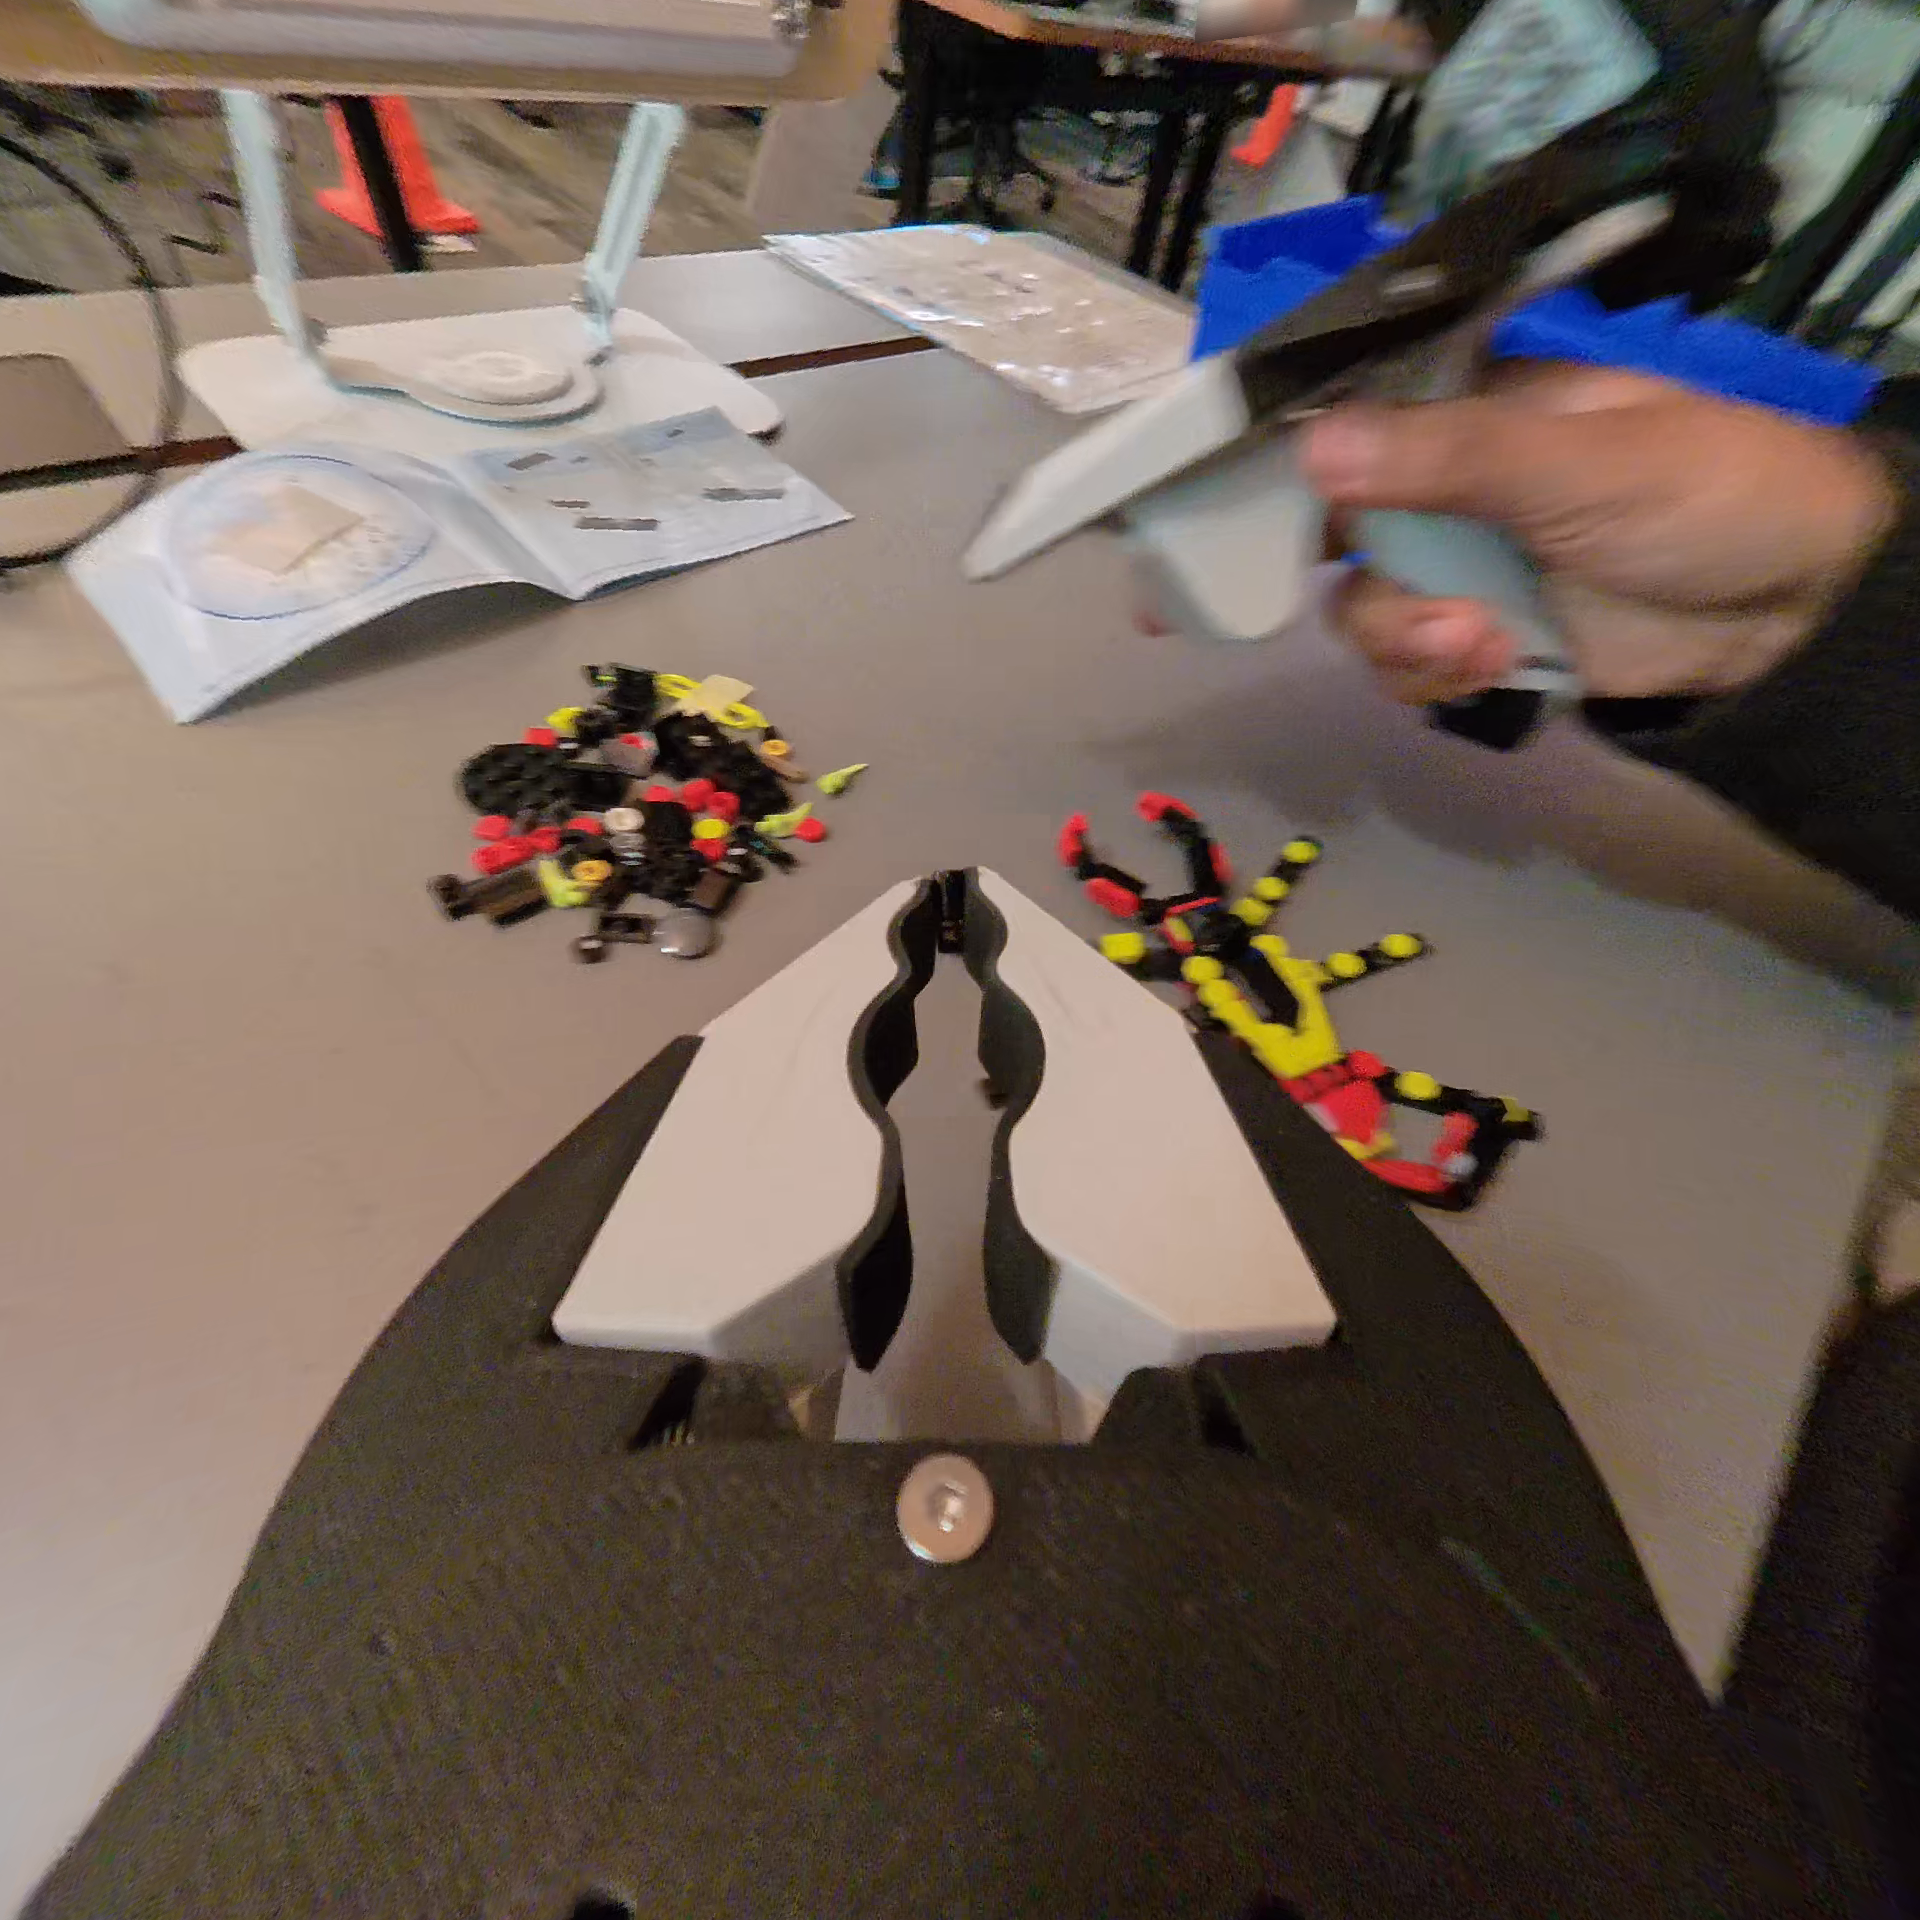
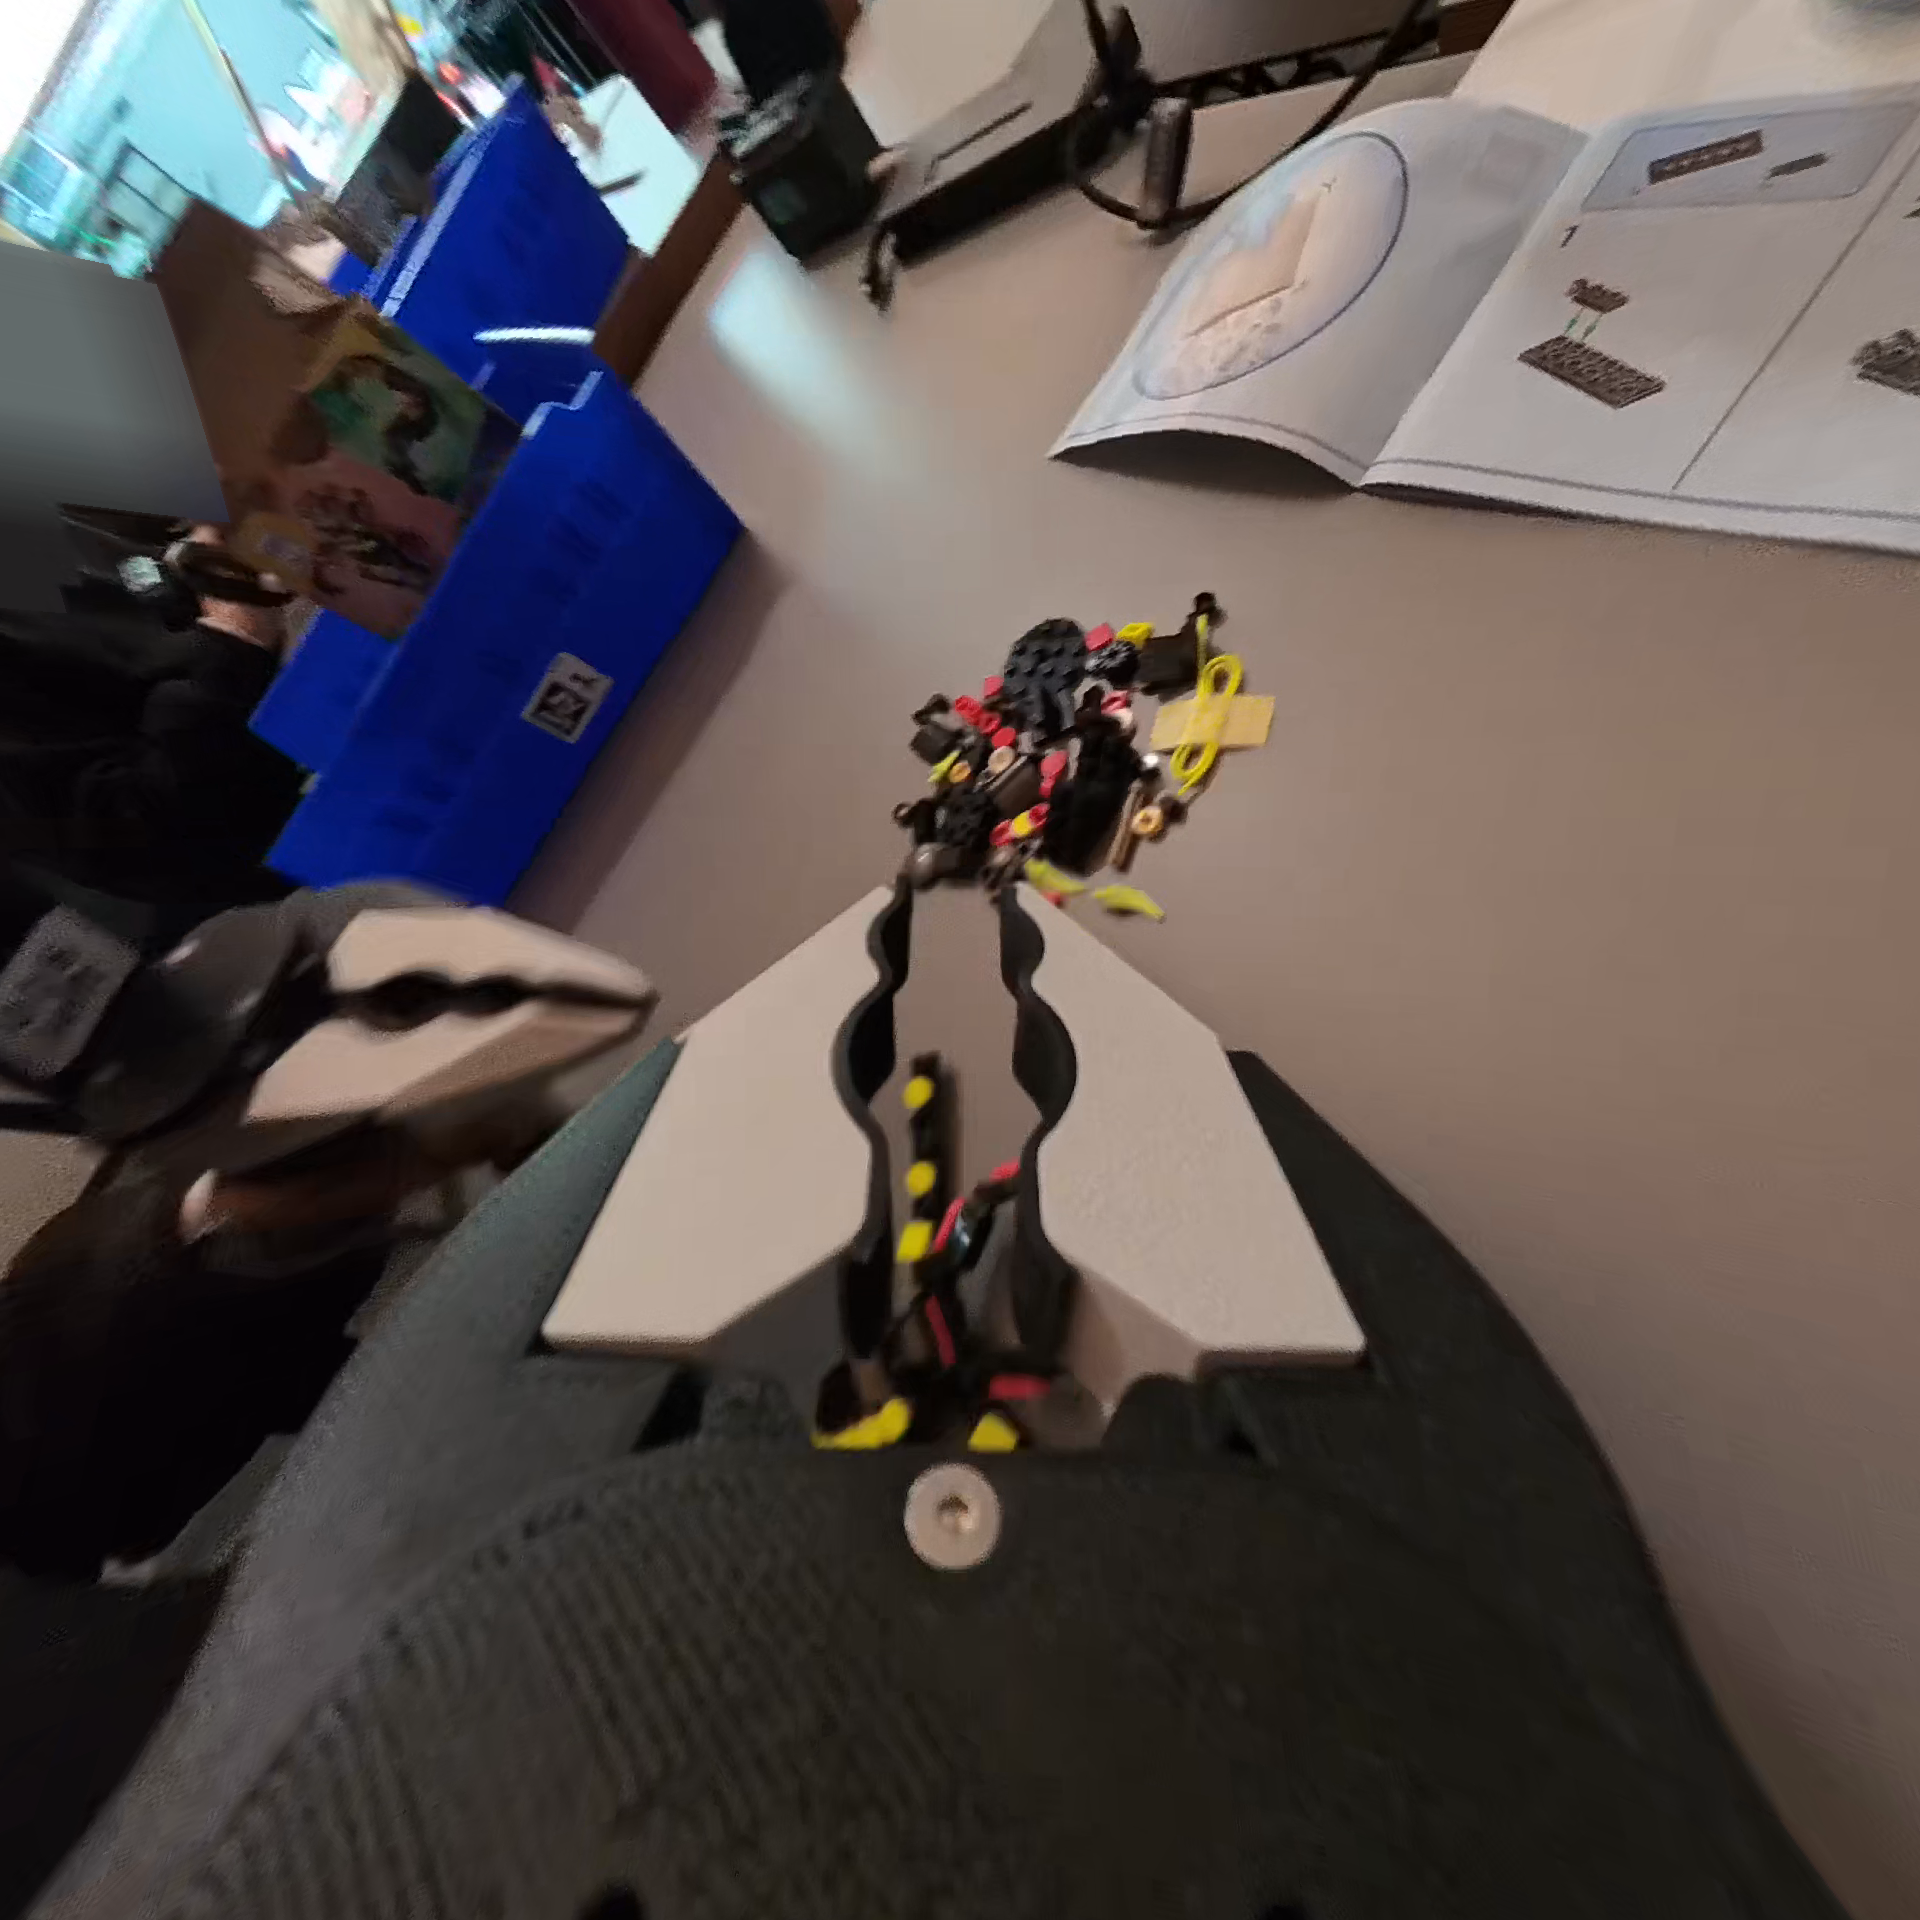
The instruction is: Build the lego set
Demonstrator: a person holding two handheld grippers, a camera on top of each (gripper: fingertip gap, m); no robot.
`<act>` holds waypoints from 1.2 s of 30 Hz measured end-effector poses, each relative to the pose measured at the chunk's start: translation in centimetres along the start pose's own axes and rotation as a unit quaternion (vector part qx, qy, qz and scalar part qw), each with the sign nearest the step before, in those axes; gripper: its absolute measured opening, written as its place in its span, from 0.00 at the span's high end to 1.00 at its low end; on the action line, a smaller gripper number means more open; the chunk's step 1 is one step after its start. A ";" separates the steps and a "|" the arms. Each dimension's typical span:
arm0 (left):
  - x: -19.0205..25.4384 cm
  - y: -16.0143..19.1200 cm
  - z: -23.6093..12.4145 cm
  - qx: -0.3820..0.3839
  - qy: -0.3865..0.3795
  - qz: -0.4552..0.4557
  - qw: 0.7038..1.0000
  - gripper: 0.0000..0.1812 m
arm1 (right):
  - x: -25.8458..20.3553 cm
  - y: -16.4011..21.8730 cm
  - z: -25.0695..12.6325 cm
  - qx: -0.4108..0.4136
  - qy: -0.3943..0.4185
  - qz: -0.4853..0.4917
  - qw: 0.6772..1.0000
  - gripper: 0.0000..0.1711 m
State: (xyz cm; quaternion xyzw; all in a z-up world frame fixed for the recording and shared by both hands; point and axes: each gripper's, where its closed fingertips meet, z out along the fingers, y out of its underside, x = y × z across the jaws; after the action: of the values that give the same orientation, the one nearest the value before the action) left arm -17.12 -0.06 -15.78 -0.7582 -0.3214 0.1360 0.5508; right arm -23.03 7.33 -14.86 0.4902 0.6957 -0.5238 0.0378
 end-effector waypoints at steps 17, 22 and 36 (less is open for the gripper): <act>-12.2 3.2 5.5 -0.166 -0.147 0.033 0.975 0.99 | 0.2 7.4 -5.9 0.022 0.074 -0.133 0.988 0.91; -11.5 3.6 6.3 -0.189 -0.131 0.039 0.972 0.99 | 0.6 7.4 -6.7 0.033 0.087 -0.134 0.987 0.92; -11.3 1.9 4.4 -0.133 -0.102 -0.024 0.986 0.92 | 0.6 7.2 -6.9 0.040 0.077 -0.121 0.989 0.92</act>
State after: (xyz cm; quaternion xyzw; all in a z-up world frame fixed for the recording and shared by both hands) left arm -27.51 -4.29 -20.77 -0.7989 -0.4090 0.1555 0.4126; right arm -14.97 12.74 -17.08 0.4423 0.7292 -0.5127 -0.0986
